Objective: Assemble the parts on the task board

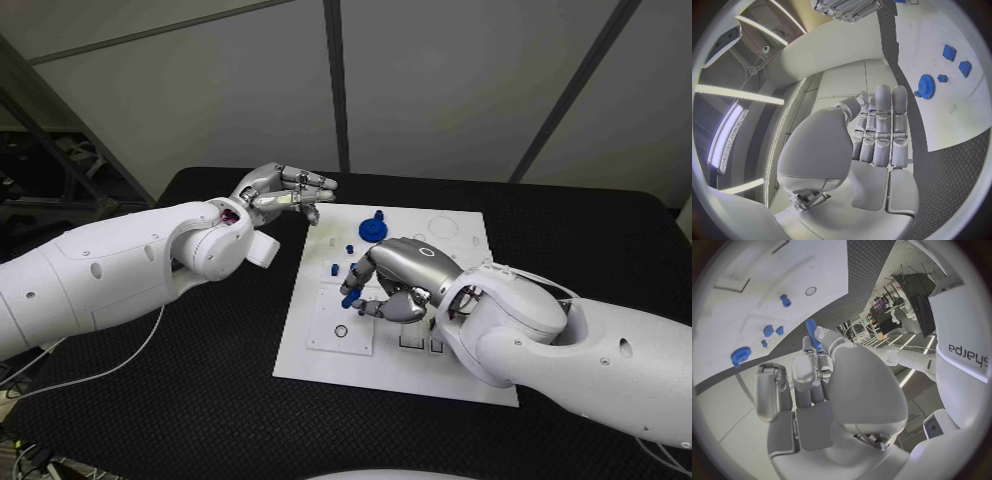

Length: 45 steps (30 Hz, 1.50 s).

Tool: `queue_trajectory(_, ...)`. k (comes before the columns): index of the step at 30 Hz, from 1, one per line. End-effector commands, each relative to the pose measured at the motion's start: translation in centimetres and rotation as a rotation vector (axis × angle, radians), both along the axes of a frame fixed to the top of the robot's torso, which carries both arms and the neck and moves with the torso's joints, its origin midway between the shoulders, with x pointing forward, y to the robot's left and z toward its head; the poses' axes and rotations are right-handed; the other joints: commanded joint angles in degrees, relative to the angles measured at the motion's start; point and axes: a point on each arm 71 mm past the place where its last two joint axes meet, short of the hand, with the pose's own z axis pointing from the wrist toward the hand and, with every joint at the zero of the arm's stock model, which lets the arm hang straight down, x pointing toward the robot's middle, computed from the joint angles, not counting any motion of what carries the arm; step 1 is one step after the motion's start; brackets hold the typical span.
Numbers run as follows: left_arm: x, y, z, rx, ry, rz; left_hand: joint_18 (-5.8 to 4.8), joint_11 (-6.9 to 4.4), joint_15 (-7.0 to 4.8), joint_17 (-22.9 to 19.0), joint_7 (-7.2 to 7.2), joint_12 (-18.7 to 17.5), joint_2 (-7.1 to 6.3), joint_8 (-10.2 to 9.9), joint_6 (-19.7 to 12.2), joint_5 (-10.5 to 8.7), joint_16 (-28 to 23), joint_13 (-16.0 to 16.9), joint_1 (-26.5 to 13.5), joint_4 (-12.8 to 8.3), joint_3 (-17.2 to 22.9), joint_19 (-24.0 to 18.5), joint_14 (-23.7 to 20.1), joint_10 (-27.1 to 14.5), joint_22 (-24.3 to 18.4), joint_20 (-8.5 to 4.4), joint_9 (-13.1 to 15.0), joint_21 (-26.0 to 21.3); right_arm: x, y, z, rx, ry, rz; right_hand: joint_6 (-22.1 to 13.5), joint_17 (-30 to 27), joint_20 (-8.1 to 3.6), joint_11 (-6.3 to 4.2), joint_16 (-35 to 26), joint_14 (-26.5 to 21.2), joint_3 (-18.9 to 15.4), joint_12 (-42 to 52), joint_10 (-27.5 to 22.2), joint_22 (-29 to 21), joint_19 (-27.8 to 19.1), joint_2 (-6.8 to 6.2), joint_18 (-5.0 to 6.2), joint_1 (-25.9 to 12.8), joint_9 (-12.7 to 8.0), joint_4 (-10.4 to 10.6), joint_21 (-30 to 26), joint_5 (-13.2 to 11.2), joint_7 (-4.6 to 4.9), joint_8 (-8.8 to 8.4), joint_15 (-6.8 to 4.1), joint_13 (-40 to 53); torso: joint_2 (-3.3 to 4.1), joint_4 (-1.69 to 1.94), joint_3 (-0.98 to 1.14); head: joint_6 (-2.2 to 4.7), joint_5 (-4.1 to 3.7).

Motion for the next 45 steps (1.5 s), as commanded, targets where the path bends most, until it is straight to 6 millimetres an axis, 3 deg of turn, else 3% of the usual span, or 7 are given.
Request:
queue_trajectory(1, 0.0, -0.3, 0.2, -0.010, -0.002, -0.015, -0.20, 0.14, 0.00, -0.07, 0.11, -0.26, 0.33, -0.27, -0.40, -0.18, -0.25, 0.08, -0.40, -0.09, -0.19, -0.14, -0.57, -0.41, -0.05, 0.10, -0.07, -0.25, -0.3, 0.7, -0.9, 0.002, 0.028, 0.043, 0.05, -0.07, -0.50, -0.93, -0.27, 0.16, 0.06, -0.28, 1.13, 10.43, 3.61, 0.49, -0.76, -0.27, 0.07, -0.37, -0.33, 0.22, 0.36, -0.35, -0.39, 0.05, 0.04, -0.07, 0.08, -0.20, 0.65)
queue_trajectory(6, 0.0, -0.5, 0.1, -0.011, -0.001, -0.020, -0.20, 0.14, 0.00, -0.09, 0.12, -0.26, 0.36, -0.27, -0.42, -0.18, -0.28, 0.09, -0.39, -0.09, -0.19, -0.13, -0.57, -0.41, -0.08, 0.10, -0.08, -0.29, -0.4, 1.4, -2.5, -0.027, 0.055, 0.061, 0.00, -0.16, -0.49, -0.91, -0.33, 0.12, 0.08, -0.35, 1.06, 10.42, 3.60, 0.51, -0.75, -0.28, 0.08, -0.44, -0.35, 0.24, 0.38, -0.41, -0.38, 0.05, -0.02, -0.10, 0.18, -0.58, 1.17)
queue_trajectory(9, 0.0, -0.6, 0.1, -0.012, -0.001, -0.023, -0.20, 0.14, 0.00, -0.09, 0.12, -0.26, 0.36, -0.27, -0.42, -0.18, -0.28, 0.09, -0.39, -0.09, -0.19, -0.13, -0.57, -0.41, -0.08, 0.10, -0.08, -0.29, -0.3, 1.5, -3.1, -0.042, 0.062, 0.063, 0.00, -0.16, -0.49, -0.91, -0.33, 0.12, 0.08, -0.35, 1.06, 10.42, 3.60, 0.51, -0.75, -0.28, 0.08, -0.44, -0.35, 0.24, 0.38, -0.41, -0.38, 0.05, -0.01, -0.07, 0.10, -0.68, 1.27)
queue_trajectory(17, 0.1, -0.7, 0.1, -0.012, 0.000, -0.025, -0.20, 0.14, 0.00, -0.09, 0.12, -0.26, 0.36, -0.27, -0.42, -0.18, -0.28, 0.09, -0.39, -0.09, -0.19, -0.13, -0.57, -0.41, -0.08, 0.10, -0.08, -0.29, -0.2, 1.7, -4.1, -0.075, 0.071, 0.064, -0.05, -0.10, -0.49, -0.88, -0.28, 0.12, 0.12, -0.42, 1.00, 10.38, 3.57, 0.56, -0.74, -0.29, 0.09, -0.51, -0.40, 0.26, 0.40, -0.47, -0.37, 0.06, 0.05, -0.13, 0.16, -1.14, 1.64)
queue_trajectory(45, 0.0, -0.6, 0.1, -0.010, 0.004, -0.025, -0.20, 0.16, 0.01, -0.11, 0.13, -0.26, 0.40, -0.27, -0.45, -0.18, -0.34, 0.11, -0.40, -0.09, -0.20, -0.13, -0.58, -0.42, -0.12, 0.11, -0.09, -0.36, -0.5, 2.6, -4.7, -0.165, -0.001, 0.069, -0.09, -0.31, -0.45, -0.79, -0.40, 0.04, 0.02, -0.56, 0.87, 10.23, 3.48, 0.53, -0.69, -0.67, 0.15, -0.58, -0.58, 0.12, 0.47, -0.59, -0.30, 0.09, -0.03, -0.09, 0.09, -1.44, 1.50)
